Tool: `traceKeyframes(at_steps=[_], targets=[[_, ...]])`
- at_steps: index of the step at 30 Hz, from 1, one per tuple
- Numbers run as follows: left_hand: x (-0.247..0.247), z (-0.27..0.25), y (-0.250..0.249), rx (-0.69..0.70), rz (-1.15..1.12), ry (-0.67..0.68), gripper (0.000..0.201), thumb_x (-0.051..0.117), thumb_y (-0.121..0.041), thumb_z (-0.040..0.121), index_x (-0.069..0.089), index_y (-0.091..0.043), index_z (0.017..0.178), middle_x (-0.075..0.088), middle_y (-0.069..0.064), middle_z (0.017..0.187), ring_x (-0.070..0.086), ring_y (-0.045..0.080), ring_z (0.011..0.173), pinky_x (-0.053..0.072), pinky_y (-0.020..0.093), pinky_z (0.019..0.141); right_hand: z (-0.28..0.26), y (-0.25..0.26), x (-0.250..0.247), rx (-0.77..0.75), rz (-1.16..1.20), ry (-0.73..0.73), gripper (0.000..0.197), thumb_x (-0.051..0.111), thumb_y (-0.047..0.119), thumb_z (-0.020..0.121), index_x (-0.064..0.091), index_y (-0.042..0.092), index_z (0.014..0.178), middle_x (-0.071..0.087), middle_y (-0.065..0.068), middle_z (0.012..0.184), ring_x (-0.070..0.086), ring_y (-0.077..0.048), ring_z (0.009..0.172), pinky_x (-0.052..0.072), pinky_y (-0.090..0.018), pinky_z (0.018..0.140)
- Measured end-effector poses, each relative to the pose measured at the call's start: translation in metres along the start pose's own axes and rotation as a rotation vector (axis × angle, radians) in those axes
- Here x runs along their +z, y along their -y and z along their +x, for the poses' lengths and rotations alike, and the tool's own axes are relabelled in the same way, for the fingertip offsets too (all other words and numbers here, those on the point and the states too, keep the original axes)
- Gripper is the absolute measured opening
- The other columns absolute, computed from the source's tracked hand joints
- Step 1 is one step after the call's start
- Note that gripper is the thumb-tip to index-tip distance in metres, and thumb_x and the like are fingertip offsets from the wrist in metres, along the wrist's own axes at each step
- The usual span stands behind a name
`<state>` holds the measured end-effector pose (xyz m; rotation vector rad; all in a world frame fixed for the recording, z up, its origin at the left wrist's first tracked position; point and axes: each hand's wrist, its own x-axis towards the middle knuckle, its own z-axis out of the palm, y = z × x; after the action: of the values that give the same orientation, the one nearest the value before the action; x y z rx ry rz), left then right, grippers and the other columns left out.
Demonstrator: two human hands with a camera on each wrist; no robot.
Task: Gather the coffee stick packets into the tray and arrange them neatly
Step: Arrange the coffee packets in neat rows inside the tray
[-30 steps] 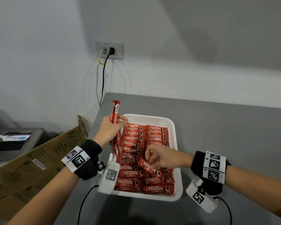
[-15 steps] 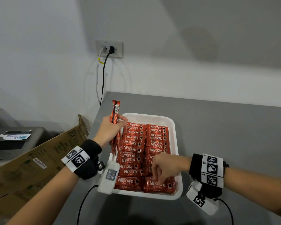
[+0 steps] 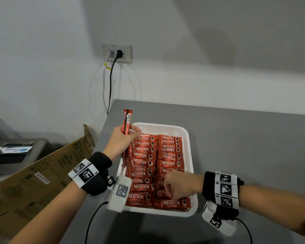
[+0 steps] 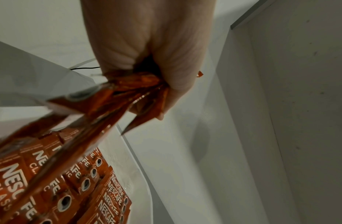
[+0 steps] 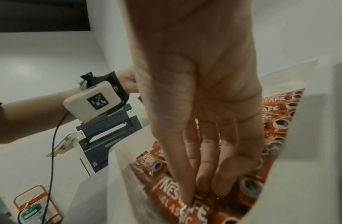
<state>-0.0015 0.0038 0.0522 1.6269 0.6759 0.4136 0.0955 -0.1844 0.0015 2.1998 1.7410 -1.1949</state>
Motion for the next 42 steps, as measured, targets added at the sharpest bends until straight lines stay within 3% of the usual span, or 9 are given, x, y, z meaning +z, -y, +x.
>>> traceKeyframes(at_steps=[4,7,10,13,16,24,29,38,42], targets=[[-0.002,0.000,0.002,0.015,-0.023,-0.016,0.002,0.059,-0.007,0.088,0.060,-0.009,0.090,0.063,0.002,0.078,0.058,-0.003,0.046,0.045,0.009,0.049,0.002,0.005,-0.006,-0.018,-0.021,-0.057,0.016,0.068,0.015,0.084,0.067,0.003,0.095,0.068,-0.008,0.104,0.063,-0.017,0.094,0.052,-0.025,0.085],[0.001,-0.001,0.004,0.005,-0.077,-0.010,0.005,0.058,-0.010,0.089,0.060,-0.007,0.093,0.062,0.003,0.078,0.057,-0.001,0.045,0.045,0.011,0.049,0.008,0.025,-0.021,-0.099,0.207,-0.402,0.025,0.052,0.021,0.096,0.060,0.006,0.115,0.066,-0.007,0.111,0.060,-0.005,0.084,0.046,-0.013,0.075],[0.007,-0.001,0.006,0.036,-0.103,0.003,0.008,0.055,-0.014,0.092,0.062,-0.012,0.088,0.061,0.004,0.080,0.055,0.000,0.049,0.046,0.019,0.059,0.014,0.041,-0.041,-0.164,0.352,-0.679,0.042,0.038,0.030,0.101,0.041,0.011,0.139,0.058,-0.002,0.125,0.055,-0.005,0.102,0.038,-0.009,0.085],[0.014,0.001,0.006,0.059,-0.123,-0.022,0.009,0.055,-0.018,0.092,0.063,-0.013,0.089,0.063,0.003,0.085,0.061,0.006,0.070,0.049,0.027,0.075,0.018,0.044,-0.054,-0.239,0.471,-0.643,0.040,0.044,0.028,0.100,0.043,0.013,0.137,0.064,0.008,0.102,0.060,0.000,0.084,0.043,-0.007,0.071],[0.016,0.003,0.007,0.064,-0.125,-0.079,0.016,0.057,-0.021,0.091,0.062,-0.007,0.098,0.064,0.009,0.091,0.062,0.019,0.086,0.051,0.031,0.083,0.023,0.040,-0.058,-0.250,0.740,-0.692,0.027,0.059,0.018,0.093,0.057,0.011,0.119,0.065,0.009,0.069,0.063,-0.006,0.059,0.057,-0.027,0.065],[0.027,-0.001,0.014,0.094,-0.083,-0.084,0.025,0.059,-0.031,0.089,0.061,-0.008,0.100,0.065,0.010,0.086,0.063,0.021,0.082,0.052,0.031,0.079,0.023,0.032,-0.057,-0.239,0.783,-0.694,0.030,0.073,0.007,0.079,0.060,0.019,0.103,0.069,0.007,0.076,0.068,-0.016,0.068,0.057,-0.029,0.074],[0.013,0.000,0.014,0.026,-0.261,0.012,0.025,0.056,-0.026,0.090,0.057,-0.002,0.096,0.042,-0.001,0.058,0.039,0.006,0.046,0.038,0.014,0.044,0.024,0.013,-0.059,-0.206,0.672,-0.692,0.014,0.063,0.011,0.089,0.067,0.011,0.102,0.067,0.012,0.077,0.064,0.002,0.075,0.049,-0.016,0.078],[0.003,0.001,0.018,0.055,-0.059,-0.039,0.009,0.068,-0.014,0.082,0.061,-0.011,0.081,0.064,0.009,0.081,0.059,0.011,0.066,0.048,0.014,0.053,0.022,0.008,-0.056,-0.225,0.683,-0.722,0.008,0.071,0.017,0.083,0.070,0.020,0.091,0.067,0.012,0.081,0.064,0.001,0.074,0.052,-0.017,0.078],[0.004,-0.001,0.019,0.049,-0.082,-0.089,0.011,0.062,-0.015,0.087,0.059,-0.007,0.081,0.060,0.004,0.070,0.054,0.002,0.052,0.043,0.016,0.049,0.020,0.007,-0.059,-0.175,0.591,-0.613,0.013,0.074,0.015,0.080,0.073,0.010,0.092,0.067,0.011,0.080,0.064,-0.003,0.072,0.054,-0.024,0.079]])
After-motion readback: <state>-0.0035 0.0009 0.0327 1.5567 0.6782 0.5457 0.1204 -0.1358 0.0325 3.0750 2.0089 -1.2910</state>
